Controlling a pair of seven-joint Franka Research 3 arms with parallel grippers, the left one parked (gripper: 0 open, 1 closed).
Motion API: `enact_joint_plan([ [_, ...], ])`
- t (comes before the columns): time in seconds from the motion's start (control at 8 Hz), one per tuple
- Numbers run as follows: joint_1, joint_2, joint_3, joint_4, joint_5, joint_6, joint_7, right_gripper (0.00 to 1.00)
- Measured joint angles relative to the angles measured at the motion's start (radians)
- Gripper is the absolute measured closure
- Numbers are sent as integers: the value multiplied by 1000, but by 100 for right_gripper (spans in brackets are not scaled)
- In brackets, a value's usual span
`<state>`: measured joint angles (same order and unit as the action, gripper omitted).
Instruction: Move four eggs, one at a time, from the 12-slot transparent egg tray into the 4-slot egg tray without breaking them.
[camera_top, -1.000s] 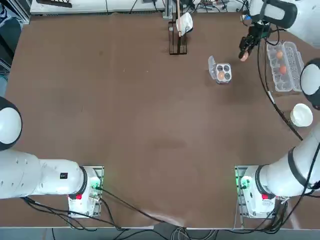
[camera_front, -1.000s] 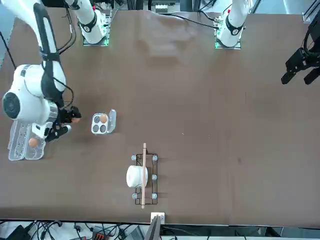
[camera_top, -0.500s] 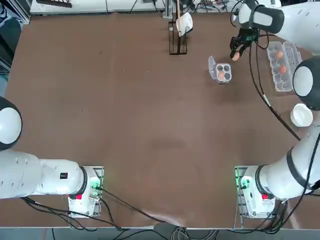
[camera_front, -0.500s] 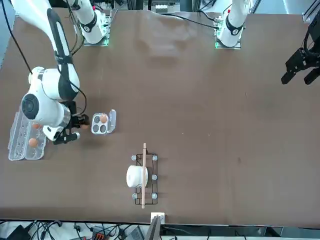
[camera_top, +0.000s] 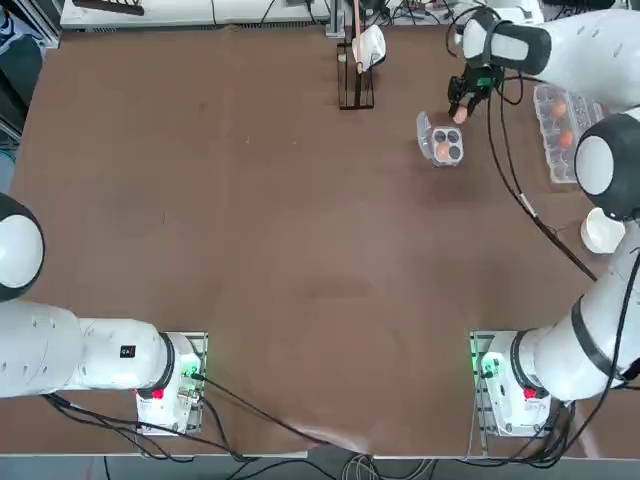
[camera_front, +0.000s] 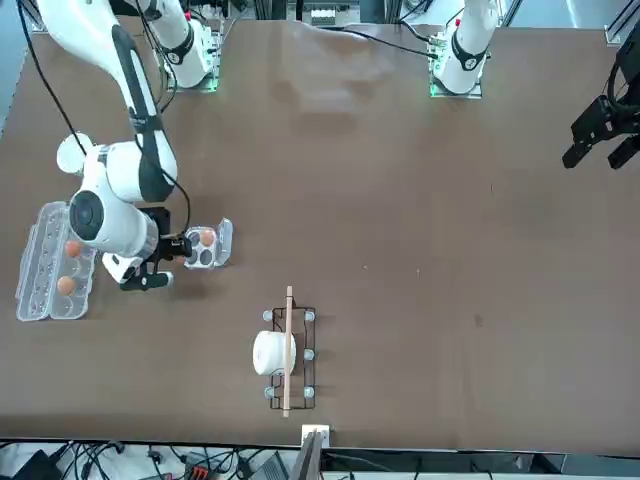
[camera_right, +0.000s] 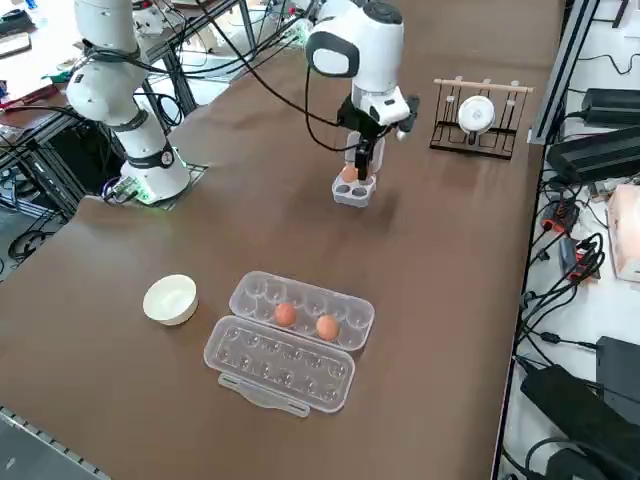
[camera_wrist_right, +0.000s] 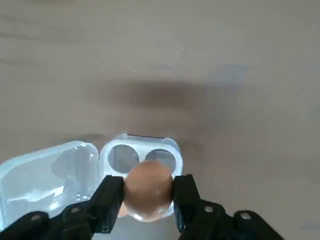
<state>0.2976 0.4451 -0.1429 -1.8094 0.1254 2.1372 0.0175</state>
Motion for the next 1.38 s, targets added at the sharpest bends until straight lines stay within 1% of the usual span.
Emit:
enact_joint_plan([
  [0.25,18,9,0,-7,1,24,31,42],
  [0.88,46,9,0,-78,2,129,99,42],
  [1.38,70,9,0,-108,2,179,138,42],
])
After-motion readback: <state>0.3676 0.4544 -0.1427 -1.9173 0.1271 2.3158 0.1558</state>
